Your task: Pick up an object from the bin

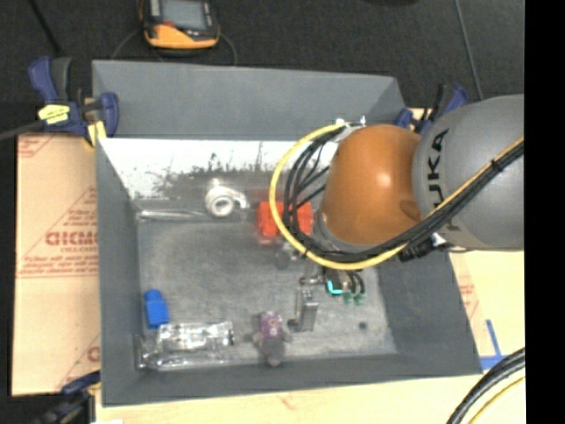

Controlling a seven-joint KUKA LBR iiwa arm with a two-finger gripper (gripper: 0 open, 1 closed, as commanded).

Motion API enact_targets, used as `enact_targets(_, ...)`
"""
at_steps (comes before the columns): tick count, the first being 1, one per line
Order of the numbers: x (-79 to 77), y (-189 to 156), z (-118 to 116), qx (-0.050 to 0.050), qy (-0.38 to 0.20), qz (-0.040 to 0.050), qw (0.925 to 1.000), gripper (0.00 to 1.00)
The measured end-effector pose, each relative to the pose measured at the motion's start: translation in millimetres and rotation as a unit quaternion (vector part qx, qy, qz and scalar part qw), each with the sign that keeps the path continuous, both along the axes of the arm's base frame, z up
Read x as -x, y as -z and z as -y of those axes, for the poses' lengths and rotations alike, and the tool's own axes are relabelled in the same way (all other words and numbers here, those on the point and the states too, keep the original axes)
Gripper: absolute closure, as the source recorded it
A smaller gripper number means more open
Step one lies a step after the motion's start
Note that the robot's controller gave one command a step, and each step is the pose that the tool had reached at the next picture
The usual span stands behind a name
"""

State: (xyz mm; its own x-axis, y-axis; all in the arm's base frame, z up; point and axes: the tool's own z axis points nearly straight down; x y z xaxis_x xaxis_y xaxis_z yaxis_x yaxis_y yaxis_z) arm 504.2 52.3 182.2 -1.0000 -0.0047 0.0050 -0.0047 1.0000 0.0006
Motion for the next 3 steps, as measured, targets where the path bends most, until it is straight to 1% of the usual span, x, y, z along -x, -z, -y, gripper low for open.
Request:
enact_targets(1, 23.3, 110.3, -15.5, 0.000, -0.110, 0.0136, 0.9938, 0.00)
enact_targets(2, 28.6, 111.2, -15.2, 0.000, -0.109, 0.0039, 0.9941, 1.00)
enact_targets(3, 7.5, 110.9, -7.5, 0.000, -0.091, 0.0043, 0.9958, 1.00)
